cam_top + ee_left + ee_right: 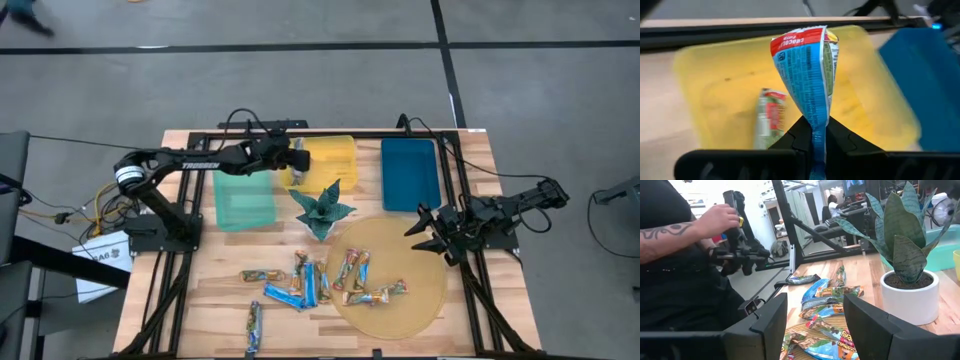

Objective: Pick and place Granola Bars by type
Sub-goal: Put the red granola bar into the yellow bin, then put the orange granola bar into the green bin

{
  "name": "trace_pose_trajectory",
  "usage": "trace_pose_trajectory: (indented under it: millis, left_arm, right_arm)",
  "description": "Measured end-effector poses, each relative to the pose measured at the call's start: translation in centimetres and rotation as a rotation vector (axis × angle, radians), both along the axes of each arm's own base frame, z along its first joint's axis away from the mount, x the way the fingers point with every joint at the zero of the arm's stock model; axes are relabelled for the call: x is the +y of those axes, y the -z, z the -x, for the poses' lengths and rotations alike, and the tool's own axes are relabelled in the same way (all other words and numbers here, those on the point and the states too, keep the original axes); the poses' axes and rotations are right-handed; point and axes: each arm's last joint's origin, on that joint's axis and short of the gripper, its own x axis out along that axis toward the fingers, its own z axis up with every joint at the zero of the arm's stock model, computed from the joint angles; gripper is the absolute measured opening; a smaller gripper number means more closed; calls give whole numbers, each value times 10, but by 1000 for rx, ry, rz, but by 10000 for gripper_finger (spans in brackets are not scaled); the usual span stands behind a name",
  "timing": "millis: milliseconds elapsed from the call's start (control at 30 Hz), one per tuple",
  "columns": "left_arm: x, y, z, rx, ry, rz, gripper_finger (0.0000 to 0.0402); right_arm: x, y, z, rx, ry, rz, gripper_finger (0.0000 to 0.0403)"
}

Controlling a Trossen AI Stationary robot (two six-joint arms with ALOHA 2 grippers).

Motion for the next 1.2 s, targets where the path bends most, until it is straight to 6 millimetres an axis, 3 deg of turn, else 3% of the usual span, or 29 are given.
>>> trace_pose_trajectory:
  millis: [267, 733, 1200]
  left_arm:
    - [0, 4, 4, 53, -14, 22, 26]
    - [2, 4, 6, 61, -27, 24, 110]
    - [1, -3, 7, 64, 29, -26, 114]
  right_arm:
    - [0, 0, 0, 0, 0, 0, 189]
    - [0, 0, 0, 0, 0, 0, 189]
    - [0, 0, 0, 0, 0, 0, 189]
